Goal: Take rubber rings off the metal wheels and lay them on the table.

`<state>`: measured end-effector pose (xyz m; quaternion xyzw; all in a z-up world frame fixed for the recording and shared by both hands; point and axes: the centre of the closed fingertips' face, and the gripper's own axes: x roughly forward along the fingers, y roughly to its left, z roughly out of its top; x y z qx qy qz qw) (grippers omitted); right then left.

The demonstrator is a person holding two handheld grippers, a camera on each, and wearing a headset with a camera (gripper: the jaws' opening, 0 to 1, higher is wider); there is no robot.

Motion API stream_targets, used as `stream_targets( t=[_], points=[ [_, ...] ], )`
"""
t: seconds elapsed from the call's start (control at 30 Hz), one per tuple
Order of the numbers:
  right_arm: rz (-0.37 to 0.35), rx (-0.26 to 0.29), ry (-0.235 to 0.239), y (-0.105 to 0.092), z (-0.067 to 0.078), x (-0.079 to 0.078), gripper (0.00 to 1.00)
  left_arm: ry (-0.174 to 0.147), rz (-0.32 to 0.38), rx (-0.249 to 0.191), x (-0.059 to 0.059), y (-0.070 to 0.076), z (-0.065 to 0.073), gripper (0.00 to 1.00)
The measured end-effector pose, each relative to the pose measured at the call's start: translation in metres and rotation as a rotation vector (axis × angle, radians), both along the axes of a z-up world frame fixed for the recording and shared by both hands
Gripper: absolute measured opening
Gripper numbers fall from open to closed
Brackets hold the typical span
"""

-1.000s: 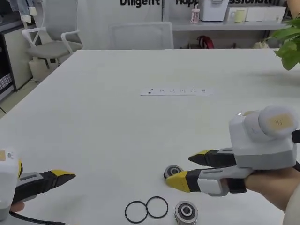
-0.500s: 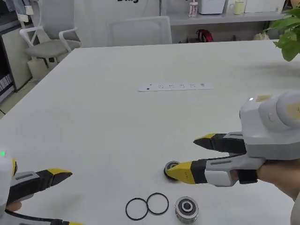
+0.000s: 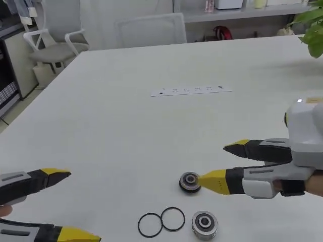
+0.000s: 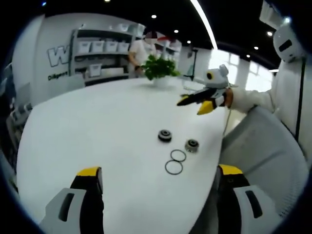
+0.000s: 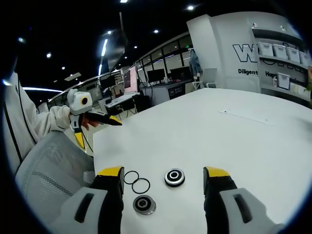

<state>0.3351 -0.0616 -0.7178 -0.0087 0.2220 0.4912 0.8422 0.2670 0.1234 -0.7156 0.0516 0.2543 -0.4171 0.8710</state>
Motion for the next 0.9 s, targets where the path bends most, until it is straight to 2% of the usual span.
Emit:
stream_targets(
  t=[0.23,0.4,0.73,0.9],
  points=[
    [-0.043,0.009,0.018,-0.018,-0.007,-0.004,0.63,-0.015,-0.022,0.03,-0.004,0.001,0.016,0.99],
    [-0.071,0.012,0.032,-0.029,-0.013,-0.009,0.62,-0.047,-0.044,0.054,-0.003,-0.002,0.03,0.99],
    [-0.118,0.049,0.045,-0.041,-0.022,-0.013,0.6,-0.085,-0.087,0.032,0.005,-0.02,0.052,0.97],
    [-0.126,0.059,0.061,-0.044,-0.03,-0.017,0.59,-0.119,-0.113,0.028,0.015,-0.031,0.063,0.97]
  ],
)
